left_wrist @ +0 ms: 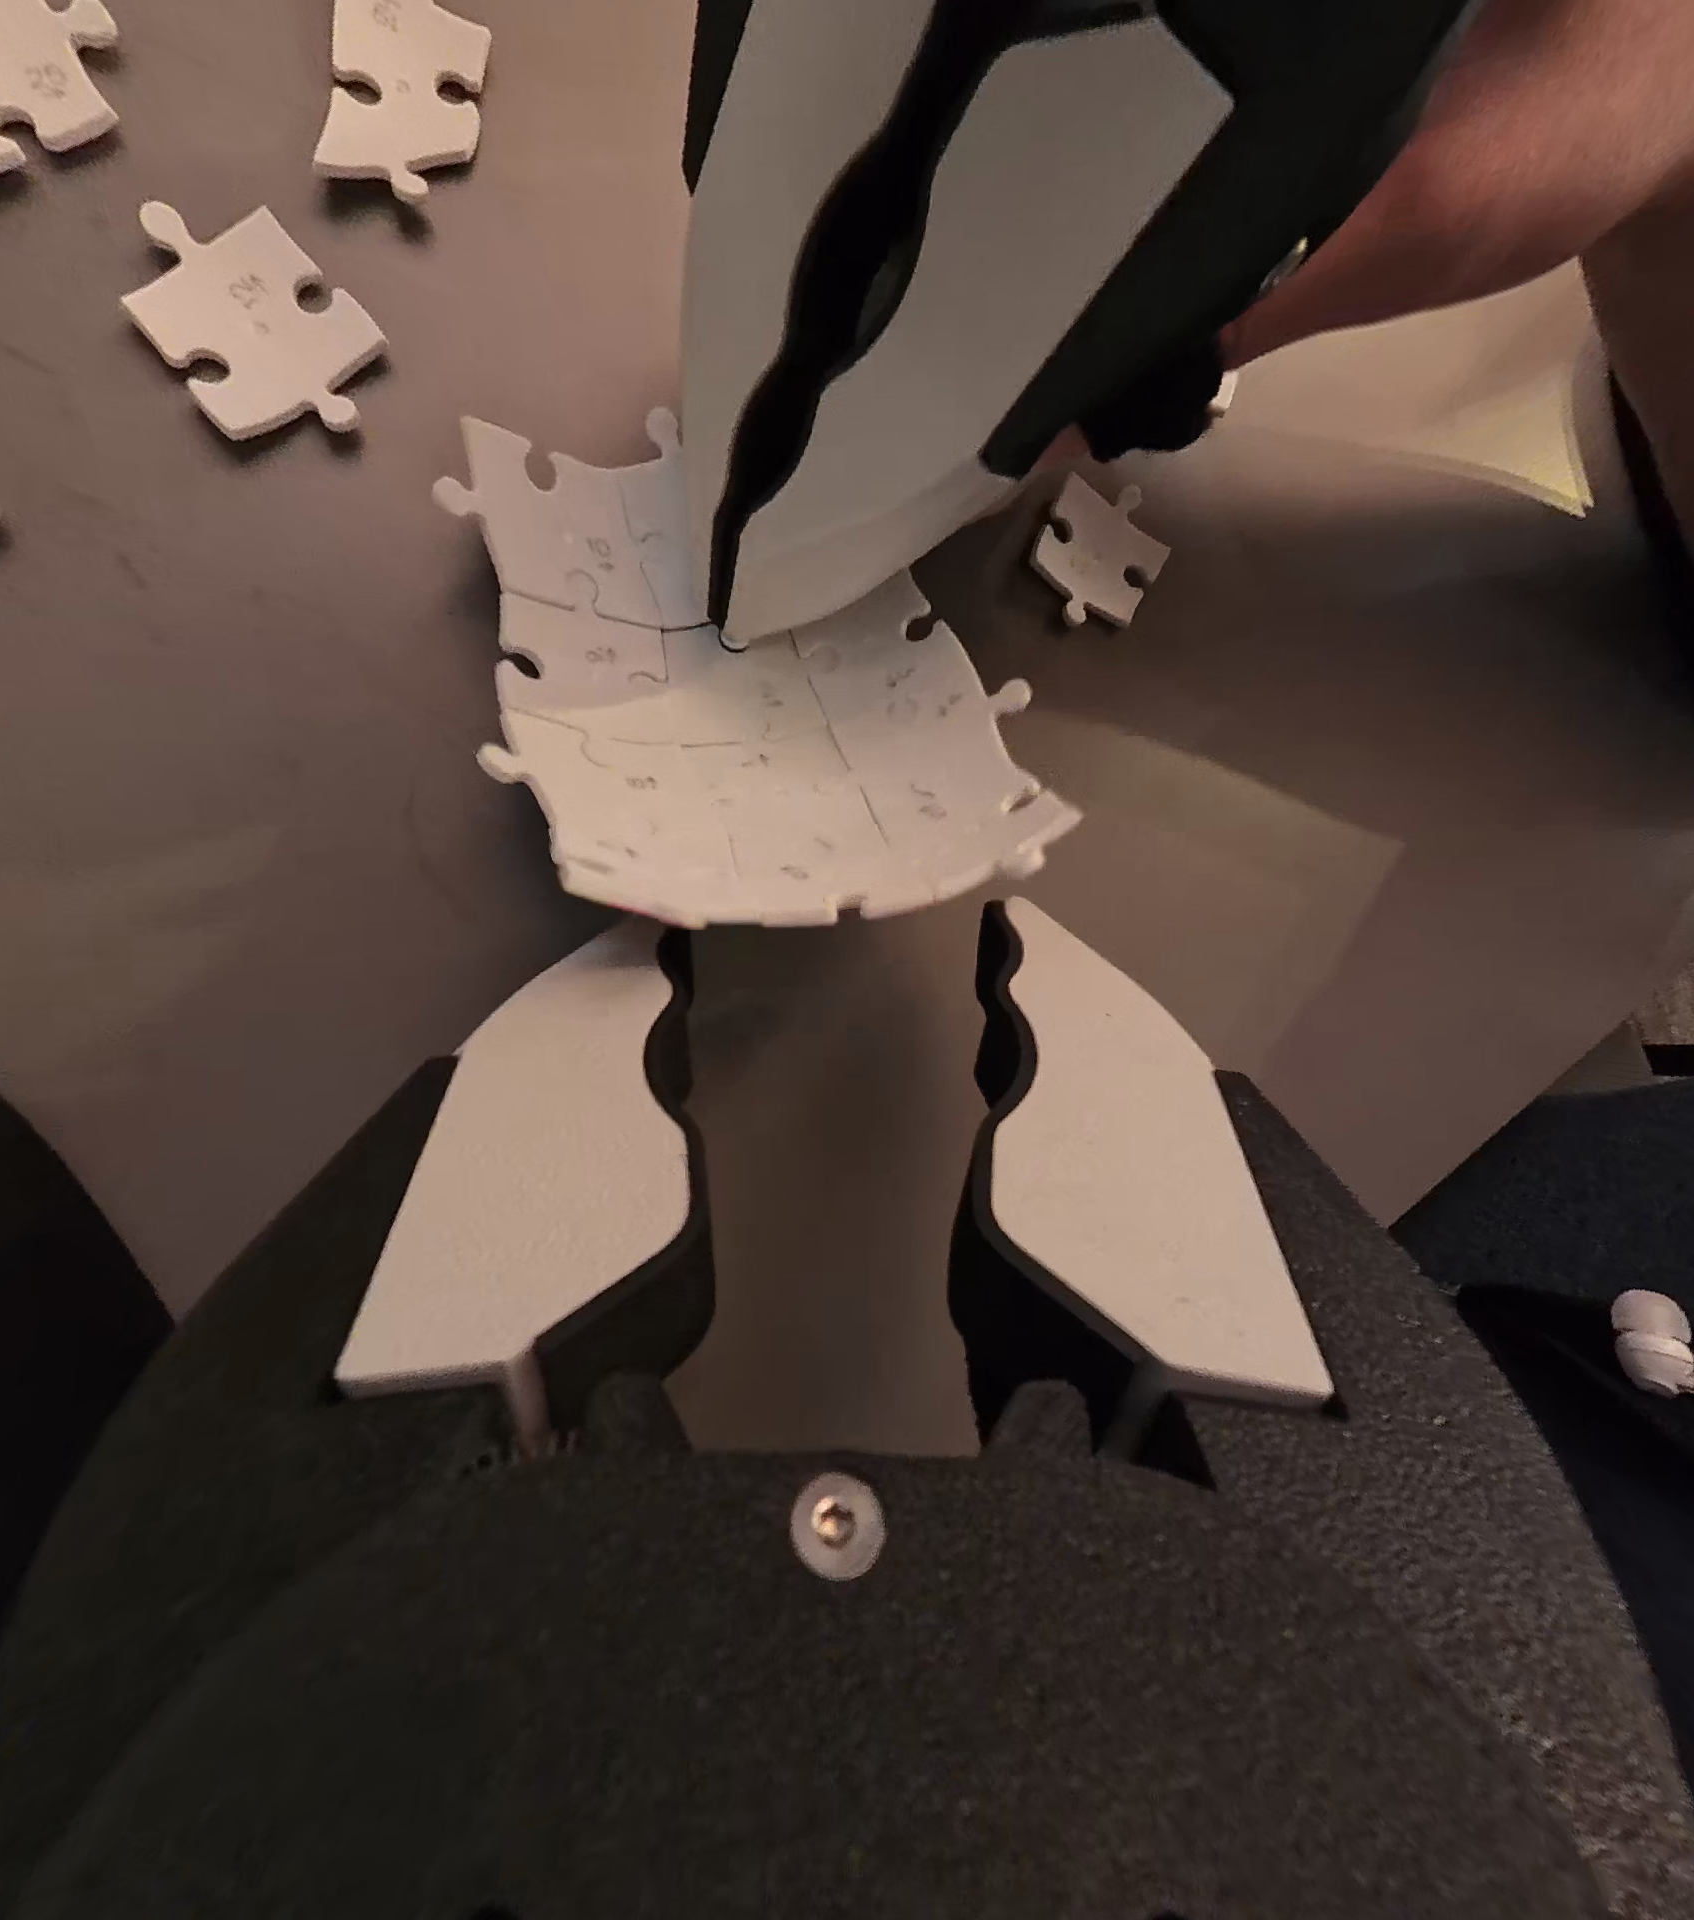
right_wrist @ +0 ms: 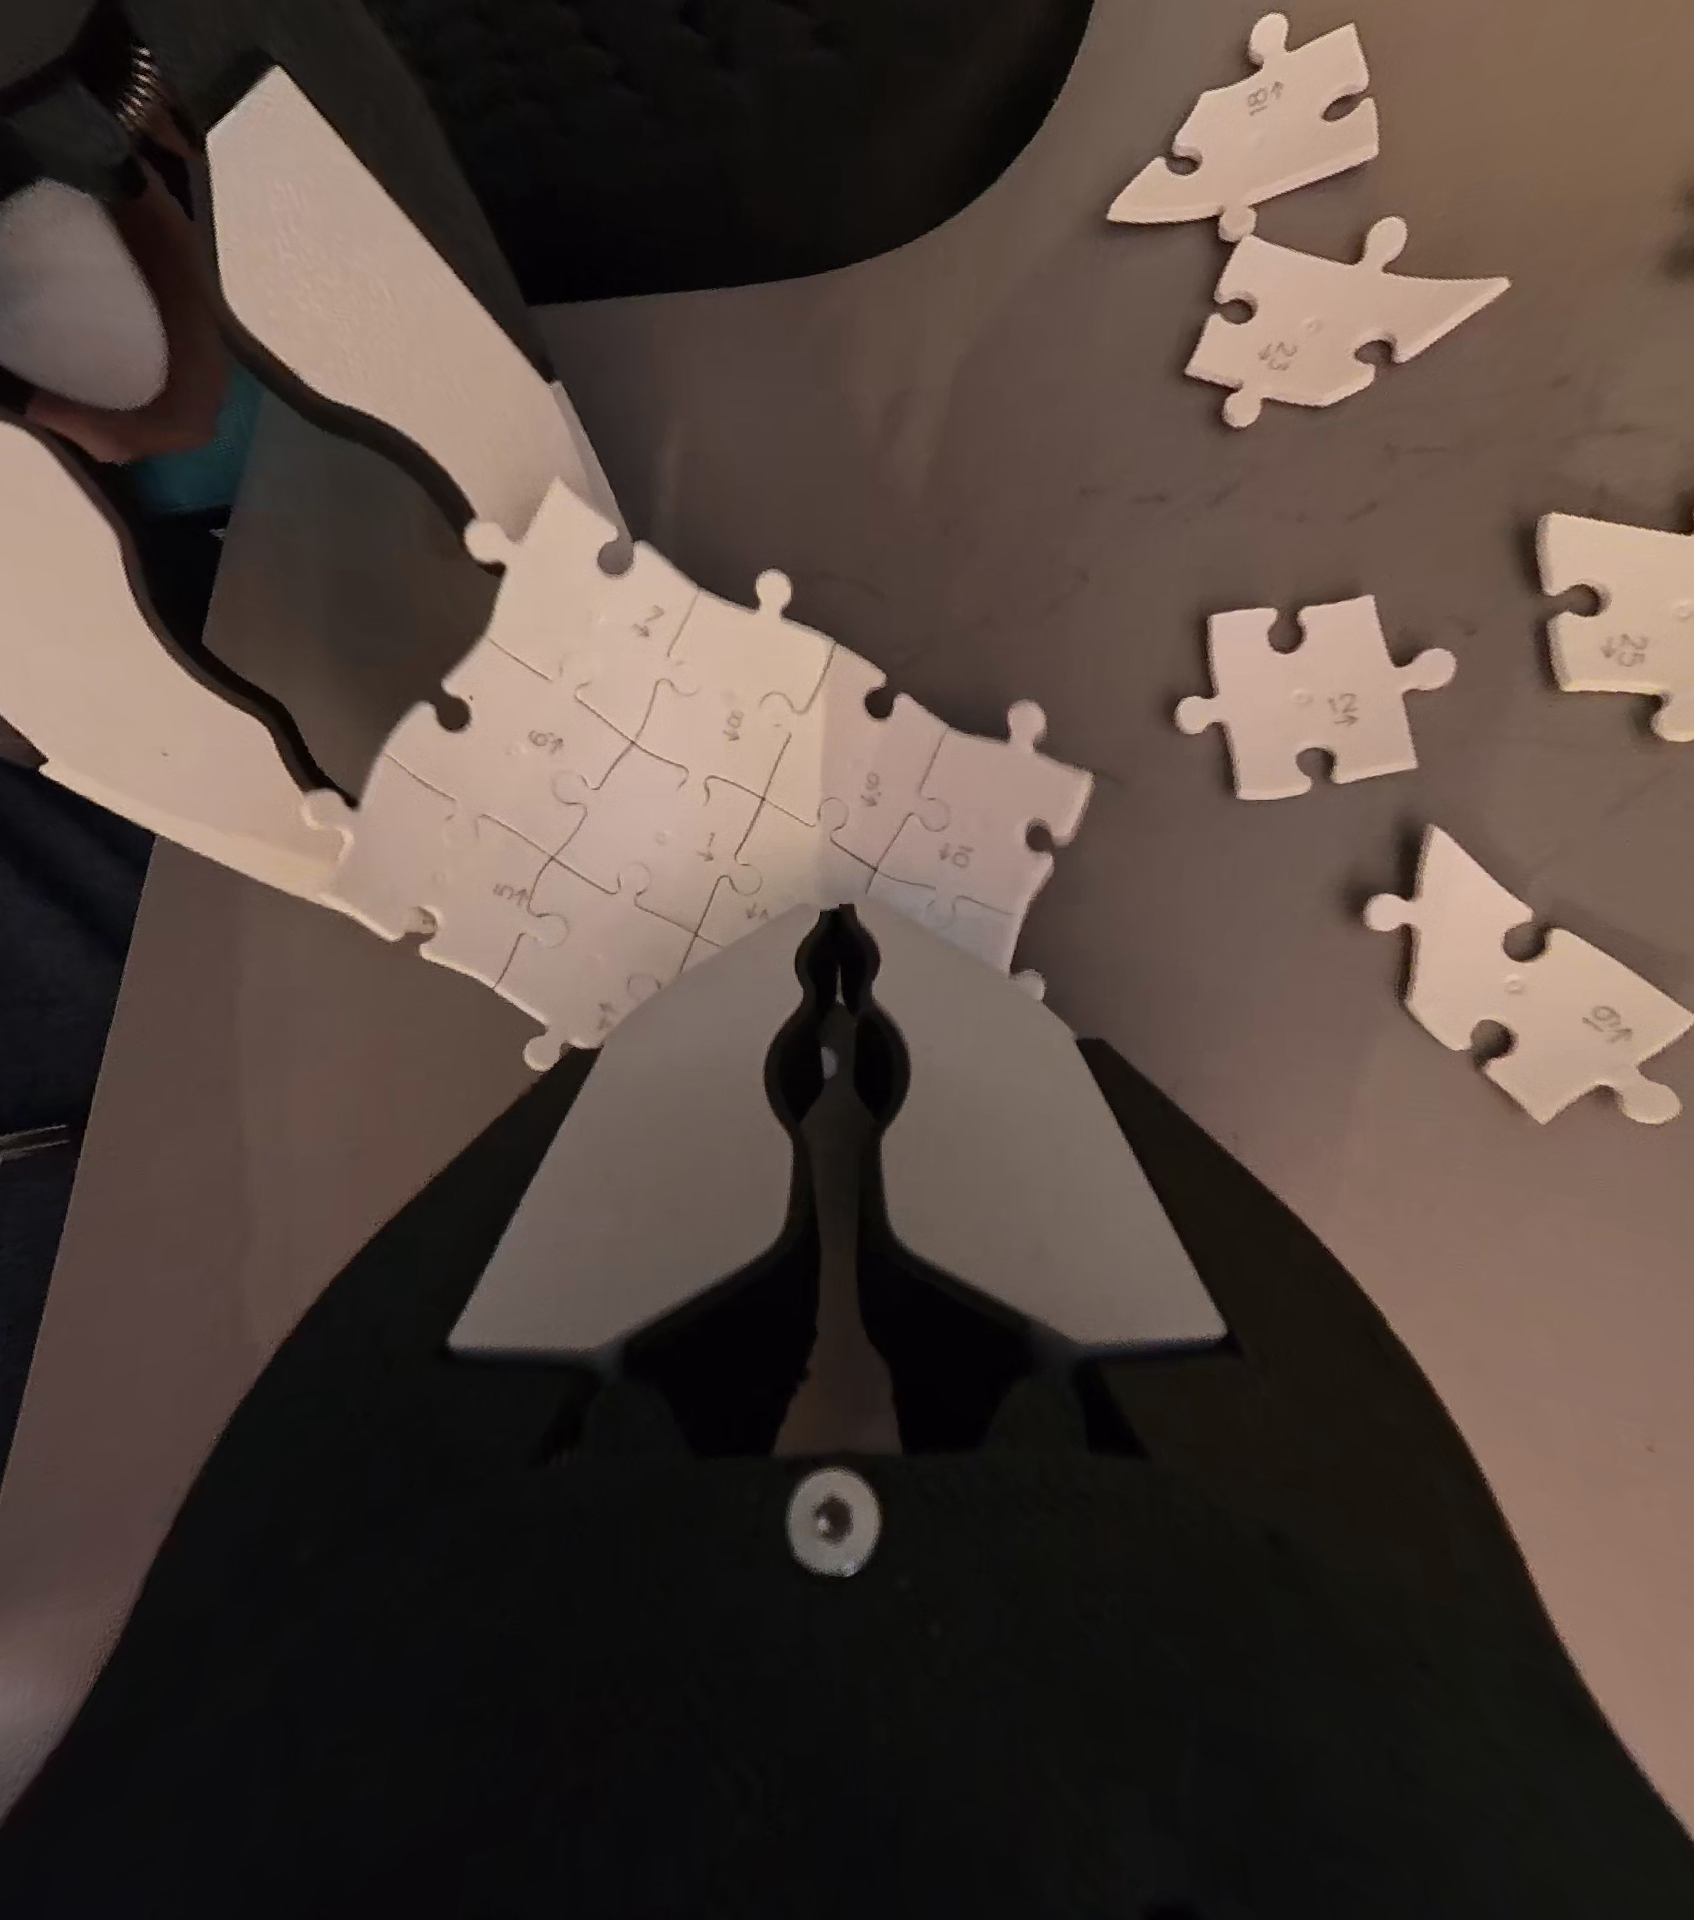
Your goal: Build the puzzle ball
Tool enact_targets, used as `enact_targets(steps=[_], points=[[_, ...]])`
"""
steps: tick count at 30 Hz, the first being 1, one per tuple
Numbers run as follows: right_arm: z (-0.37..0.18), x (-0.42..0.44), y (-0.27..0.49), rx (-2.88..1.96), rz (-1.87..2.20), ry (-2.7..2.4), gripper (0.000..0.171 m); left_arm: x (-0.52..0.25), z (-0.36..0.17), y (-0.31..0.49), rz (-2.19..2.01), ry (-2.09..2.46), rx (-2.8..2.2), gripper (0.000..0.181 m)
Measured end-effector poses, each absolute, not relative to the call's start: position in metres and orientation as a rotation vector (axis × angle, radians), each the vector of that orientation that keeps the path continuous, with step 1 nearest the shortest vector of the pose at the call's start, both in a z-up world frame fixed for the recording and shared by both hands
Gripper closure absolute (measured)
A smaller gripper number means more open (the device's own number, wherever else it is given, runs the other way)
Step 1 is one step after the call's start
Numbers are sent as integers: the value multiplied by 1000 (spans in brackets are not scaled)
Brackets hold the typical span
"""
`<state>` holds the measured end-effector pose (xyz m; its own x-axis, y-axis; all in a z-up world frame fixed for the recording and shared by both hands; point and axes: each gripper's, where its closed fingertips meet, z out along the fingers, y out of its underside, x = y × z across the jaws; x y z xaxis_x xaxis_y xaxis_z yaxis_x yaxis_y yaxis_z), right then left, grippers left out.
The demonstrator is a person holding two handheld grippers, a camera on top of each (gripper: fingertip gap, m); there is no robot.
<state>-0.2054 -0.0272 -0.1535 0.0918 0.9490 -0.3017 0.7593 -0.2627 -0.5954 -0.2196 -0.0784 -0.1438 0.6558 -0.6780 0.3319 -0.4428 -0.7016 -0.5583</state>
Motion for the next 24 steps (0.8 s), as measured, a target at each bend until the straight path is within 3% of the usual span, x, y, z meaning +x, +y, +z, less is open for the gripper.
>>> enact_targets(steps=[6,24], points=[[-156,-205,-28,-1988,719,-1804,169,-221,-144,-78,-748,875,-2440,129],[-155,-205,-27,-2140,913,-1710,169,-225,-146,-79,-751,870,-2446,129]])
